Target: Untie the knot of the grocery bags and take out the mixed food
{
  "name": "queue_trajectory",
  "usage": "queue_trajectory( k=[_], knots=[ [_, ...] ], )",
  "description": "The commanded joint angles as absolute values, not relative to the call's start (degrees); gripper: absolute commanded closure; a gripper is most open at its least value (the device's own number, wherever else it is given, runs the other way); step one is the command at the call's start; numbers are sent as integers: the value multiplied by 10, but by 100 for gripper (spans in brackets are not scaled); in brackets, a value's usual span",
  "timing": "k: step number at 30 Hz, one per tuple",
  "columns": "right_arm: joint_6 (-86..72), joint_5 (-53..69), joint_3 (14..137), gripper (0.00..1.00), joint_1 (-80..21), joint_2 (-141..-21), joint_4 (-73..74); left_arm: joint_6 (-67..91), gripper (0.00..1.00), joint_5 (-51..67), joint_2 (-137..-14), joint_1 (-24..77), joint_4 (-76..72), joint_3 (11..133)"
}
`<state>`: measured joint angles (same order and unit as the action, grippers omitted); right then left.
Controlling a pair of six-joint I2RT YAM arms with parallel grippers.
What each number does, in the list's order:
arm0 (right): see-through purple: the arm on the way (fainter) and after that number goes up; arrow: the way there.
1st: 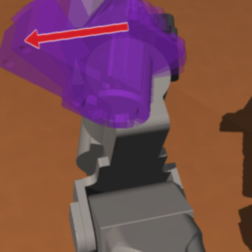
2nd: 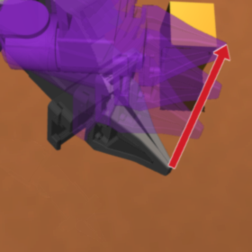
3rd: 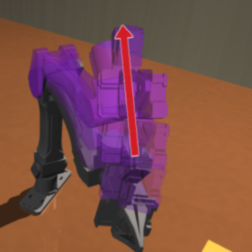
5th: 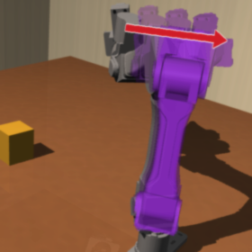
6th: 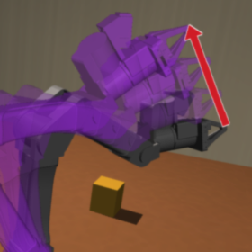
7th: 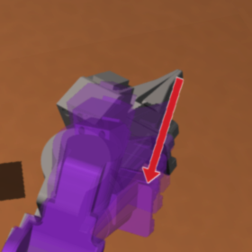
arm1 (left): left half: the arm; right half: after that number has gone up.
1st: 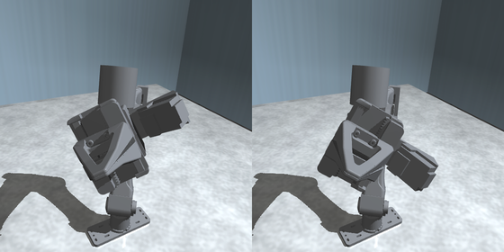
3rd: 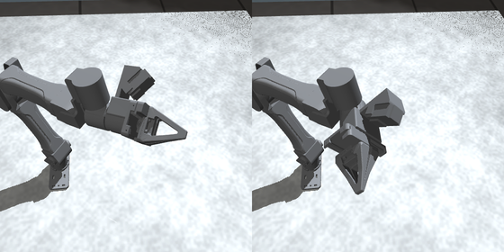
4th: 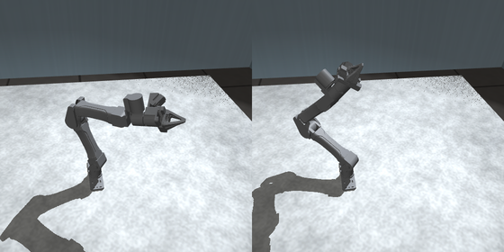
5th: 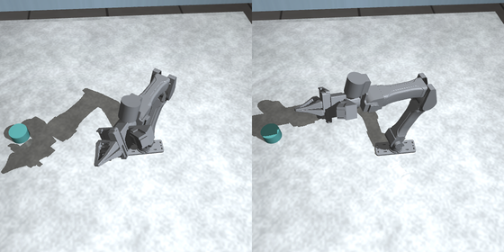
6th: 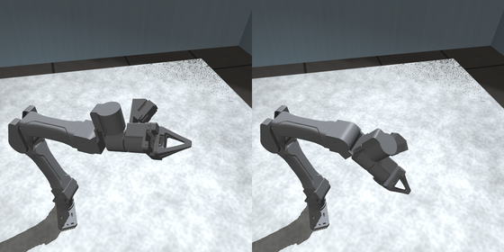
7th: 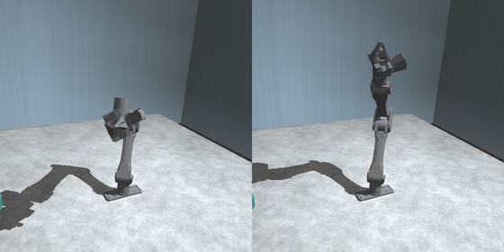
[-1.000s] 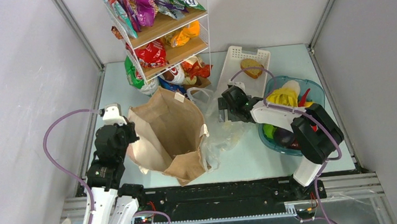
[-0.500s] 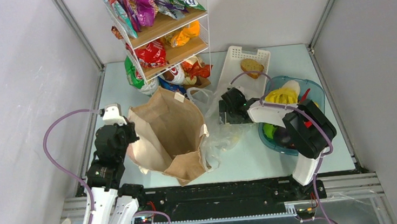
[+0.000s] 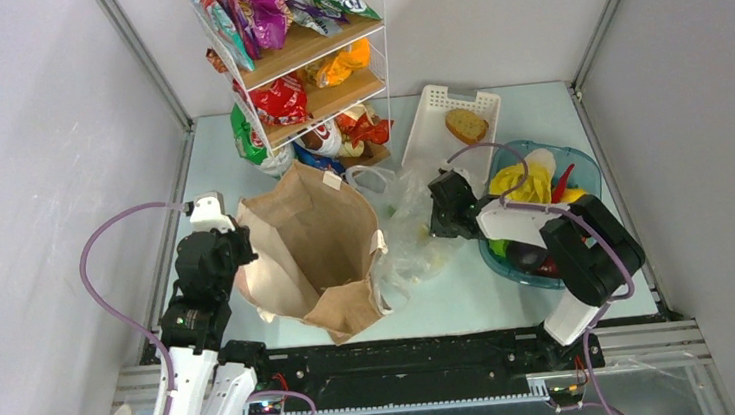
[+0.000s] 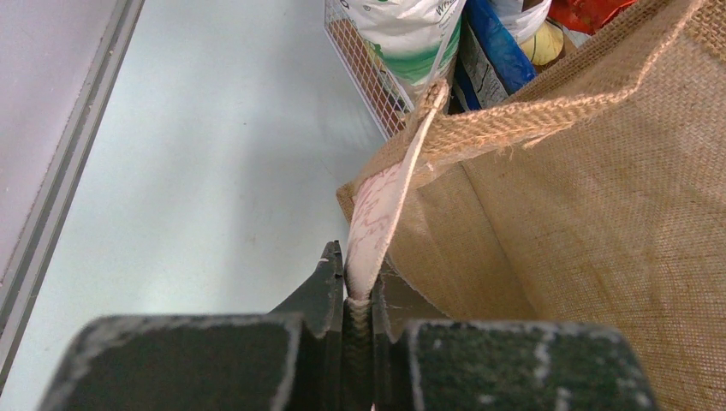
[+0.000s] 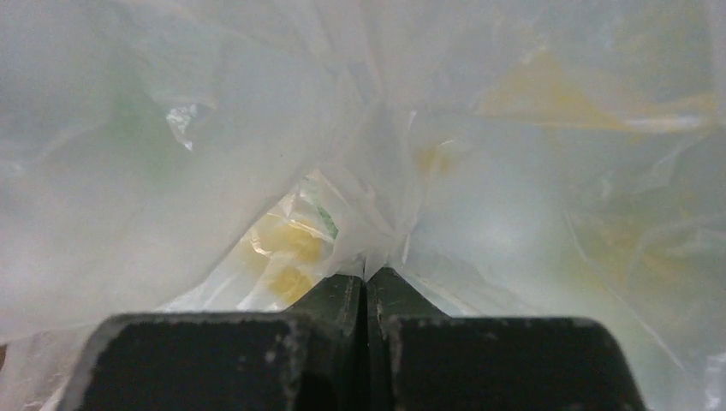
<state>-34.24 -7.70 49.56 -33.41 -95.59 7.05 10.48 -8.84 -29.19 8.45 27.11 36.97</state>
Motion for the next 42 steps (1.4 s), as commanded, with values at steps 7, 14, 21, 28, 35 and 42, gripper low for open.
queue_trajectory(
  k=[7,14,21,28,35,42],
  knots=[
    [-302,-83,461,100,-328,-721,75,103,100,-90,-286,83,244,395],
    [-215,-196,460,100,-327,-477,150,103,100,-86,-282,83,244,396],
    [-161,-184,460,100,-331,-329,79,103,100,-39,-282,84,243,398],
    [-117,-123,495,100,-348,-301,-30,107,100,45,-326,118,230,421],
    [-63,-76,531,100,-394,-336,-141,147,100,54,-431,217,223,484],
    [-7,-13,532,100,-468,-392,-207,176,100,93,-515,274,209,559]
  ],
)
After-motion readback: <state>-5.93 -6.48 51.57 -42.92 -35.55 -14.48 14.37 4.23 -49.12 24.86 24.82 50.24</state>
